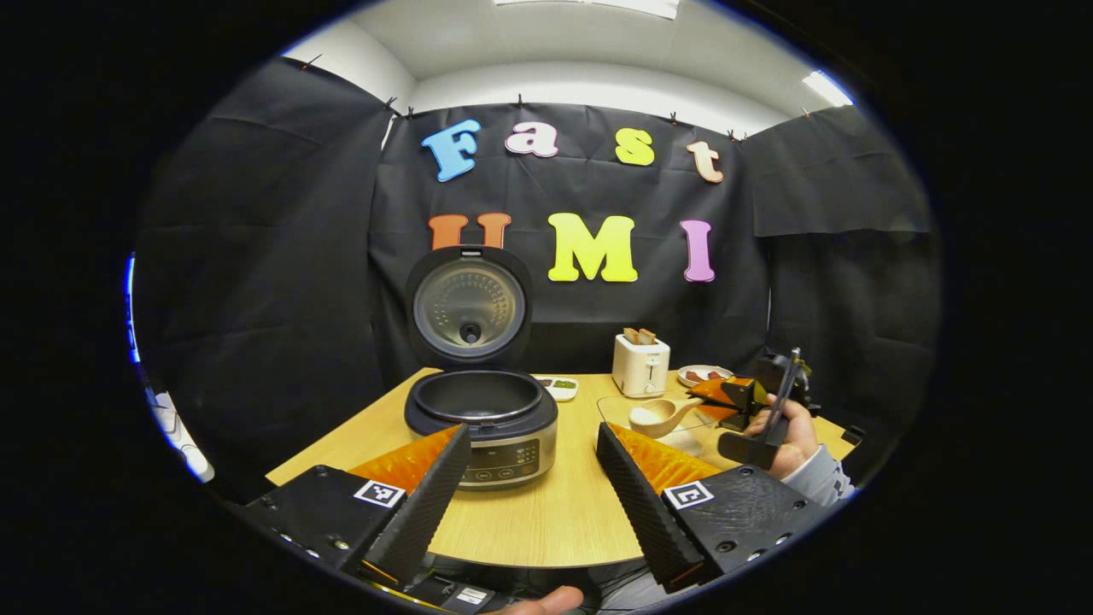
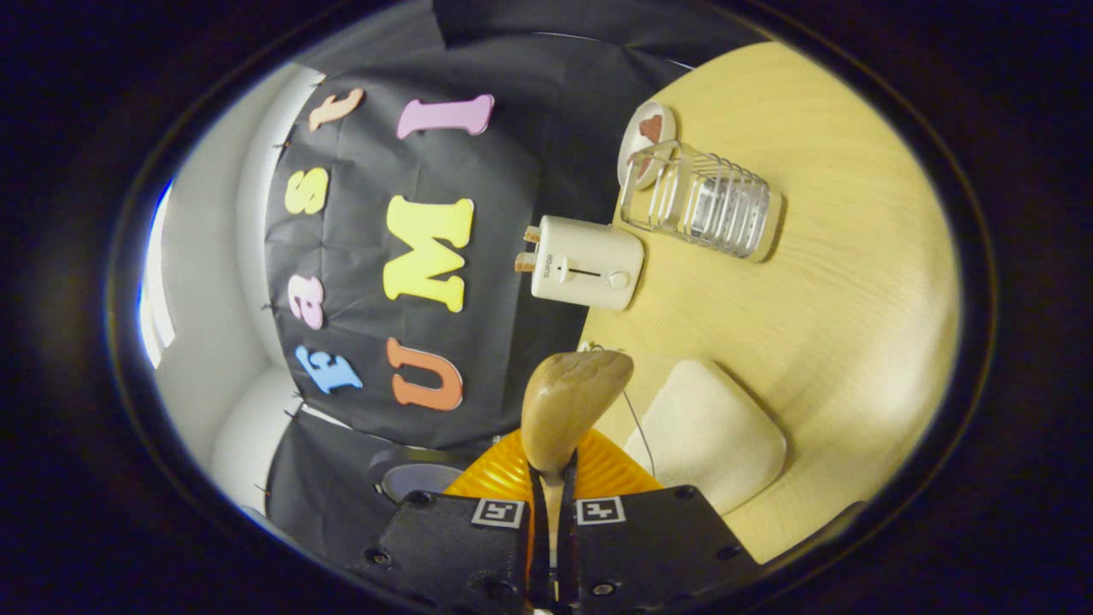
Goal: Close the left gripper, press the button to open the rice cooker; take a wooden spoon from the chopstick holder with the right hand, scoop a spoonful of rice and pour it into the rice cooker, then put the wooden spoon back into the chopstick holder.
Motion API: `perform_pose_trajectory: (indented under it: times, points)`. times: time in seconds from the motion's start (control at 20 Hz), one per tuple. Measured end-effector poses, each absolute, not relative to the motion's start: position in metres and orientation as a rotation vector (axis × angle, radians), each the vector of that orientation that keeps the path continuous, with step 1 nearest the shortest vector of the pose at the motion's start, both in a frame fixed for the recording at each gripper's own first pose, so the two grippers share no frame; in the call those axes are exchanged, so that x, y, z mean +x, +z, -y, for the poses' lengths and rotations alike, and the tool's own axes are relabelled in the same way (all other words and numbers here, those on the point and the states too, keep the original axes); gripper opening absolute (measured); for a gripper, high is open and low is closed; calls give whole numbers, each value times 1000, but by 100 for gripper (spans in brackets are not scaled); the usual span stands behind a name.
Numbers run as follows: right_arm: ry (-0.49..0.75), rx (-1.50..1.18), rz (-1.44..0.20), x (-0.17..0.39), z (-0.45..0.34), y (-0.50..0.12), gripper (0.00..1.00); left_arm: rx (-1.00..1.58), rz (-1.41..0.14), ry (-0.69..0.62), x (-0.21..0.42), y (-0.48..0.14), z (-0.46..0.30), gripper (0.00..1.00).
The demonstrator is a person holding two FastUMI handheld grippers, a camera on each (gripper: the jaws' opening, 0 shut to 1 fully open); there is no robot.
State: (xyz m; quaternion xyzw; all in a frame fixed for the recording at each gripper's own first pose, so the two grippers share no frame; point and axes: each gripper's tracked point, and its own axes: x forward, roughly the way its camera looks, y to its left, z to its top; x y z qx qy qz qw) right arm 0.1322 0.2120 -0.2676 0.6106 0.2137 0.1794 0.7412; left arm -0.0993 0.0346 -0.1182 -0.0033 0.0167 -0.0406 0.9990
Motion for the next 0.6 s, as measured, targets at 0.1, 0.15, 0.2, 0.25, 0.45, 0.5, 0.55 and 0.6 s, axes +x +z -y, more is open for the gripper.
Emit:
perform_pose_trajectory:
  times: [0.1, 0.15, 0.2, 0.25, 0.45, 0.5, 0.55, 0.6]
  points:
    - [399, 1442, -479, 135, -205, -263, 8, 5, -30, -74, -99, -116, -37, 95]
    - [420, 1490, -490, 134, -203, -257, 8, 4, -29, -65, -99, -115, -42, 95]
    - [455, 1542, -491, 130, -202, -247, 8, 7, -25, -65, -100, -113, -44, 95]
    - [485, 1593, -485, 125, -198, -236, 8, 10, -22, -63, -100, -110, -46, 95]
    - [553, 1582, -453, 126, -210, -200, 8, 11, -8, -48, -100, -102, -58, 95]
    - [571, 1564, -437, 124, -213, -190, 8, 11, -5, -46, -100, -101, -60, 95]
    - [584, 1553, -426, 123, -215, -180, 8, 13, -1, -42, -101, -101, -64, 95]
    - [600, 1548, -424, 124, -220, -173, 8, 18, 4, -36, -101, -101, -68, 95]
